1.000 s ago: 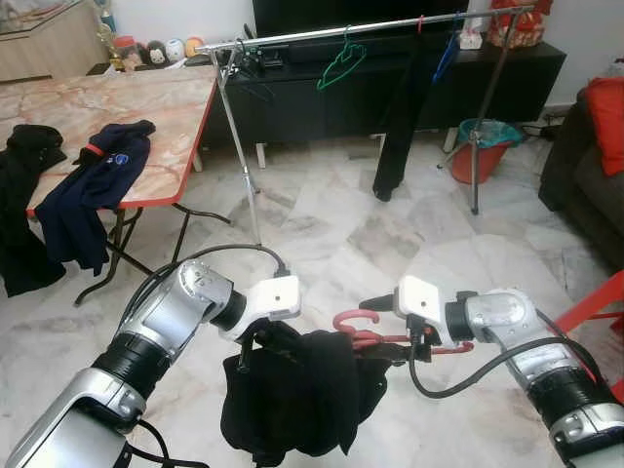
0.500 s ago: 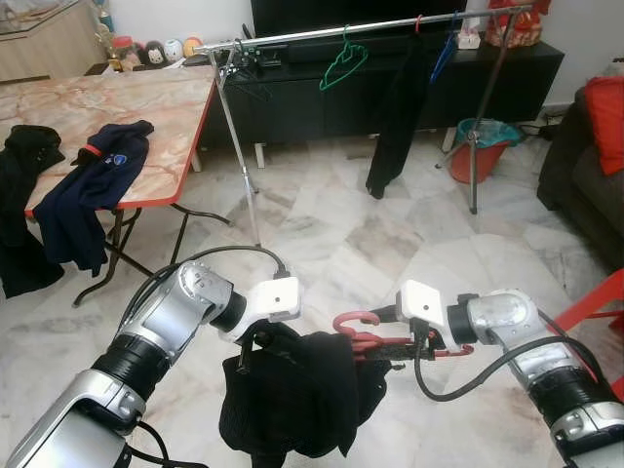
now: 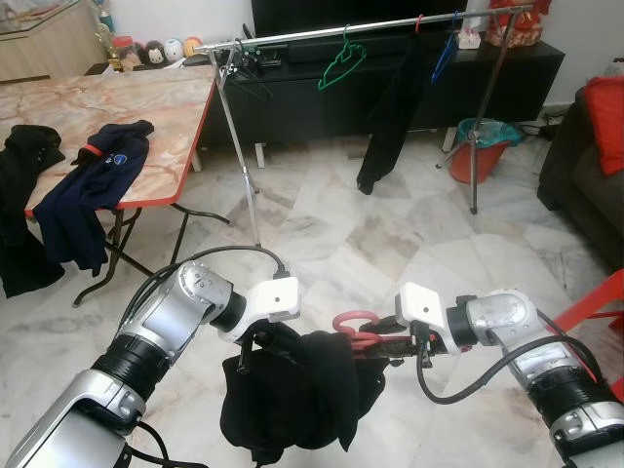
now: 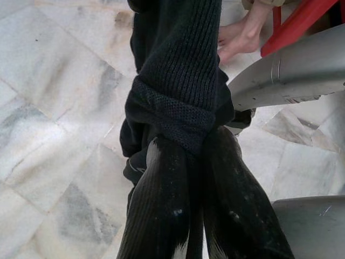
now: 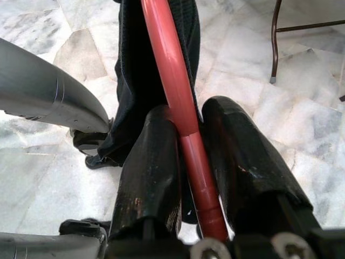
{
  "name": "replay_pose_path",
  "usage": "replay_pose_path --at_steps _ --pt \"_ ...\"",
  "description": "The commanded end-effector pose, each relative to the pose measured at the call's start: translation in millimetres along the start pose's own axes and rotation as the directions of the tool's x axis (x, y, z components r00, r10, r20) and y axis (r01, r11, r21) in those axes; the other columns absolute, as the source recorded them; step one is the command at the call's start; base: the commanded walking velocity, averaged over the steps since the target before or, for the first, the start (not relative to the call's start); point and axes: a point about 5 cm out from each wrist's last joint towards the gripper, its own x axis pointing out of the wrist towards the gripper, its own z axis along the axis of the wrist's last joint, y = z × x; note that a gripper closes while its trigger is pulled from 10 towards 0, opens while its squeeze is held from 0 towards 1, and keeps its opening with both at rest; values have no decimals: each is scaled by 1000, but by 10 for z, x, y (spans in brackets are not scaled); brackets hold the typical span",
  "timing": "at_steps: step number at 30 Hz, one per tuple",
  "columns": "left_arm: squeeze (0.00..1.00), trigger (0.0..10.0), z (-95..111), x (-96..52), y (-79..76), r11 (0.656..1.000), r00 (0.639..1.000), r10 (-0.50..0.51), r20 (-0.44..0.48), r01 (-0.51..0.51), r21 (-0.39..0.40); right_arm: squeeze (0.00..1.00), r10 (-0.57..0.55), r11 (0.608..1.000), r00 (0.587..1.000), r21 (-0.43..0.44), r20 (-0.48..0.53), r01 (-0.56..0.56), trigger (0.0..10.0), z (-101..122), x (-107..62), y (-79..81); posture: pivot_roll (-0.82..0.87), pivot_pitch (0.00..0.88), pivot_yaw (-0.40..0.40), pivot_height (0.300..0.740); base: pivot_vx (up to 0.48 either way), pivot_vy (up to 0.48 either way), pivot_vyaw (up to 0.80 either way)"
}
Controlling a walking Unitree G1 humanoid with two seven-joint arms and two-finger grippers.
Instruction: Hang hanger
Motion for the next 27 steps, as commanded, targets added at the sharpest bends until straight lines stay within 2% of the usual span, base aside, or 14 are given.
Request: replay_pose_path --at_steps 1,20,21,22,27 --pt "0 10000 27 -62 28 1000 1000 15 7 -15 15 0 3 1000 1000 4 16 -3 0 10 24 11 76 0 62 740 0 0 0" --pt "0 10000 88 -106 79 995 998 49 26 -51 83 0 -43 999 998 32 51 41 0 -38 124 53 87 0 68 740 0 0 0" --pt "263 10000 88 -109 81 995 998 49 27 -51 83 0 -44 999 998 32 51 42 0 -42 129 57 87 0 68 740 0 0 0" --pt "1000 10000 87 -115 83 995 998 49 29 -51 84 0 -49 998 997 32 51 48 0 -46 137 59 87 0 68 740 0 0 0" --pt "1000 10000 103 -126 110 993 997 72 42 -75 86 0 -85 996 995 29 61 84 0 -40 156 40 90 0 68 740 0 0 0"
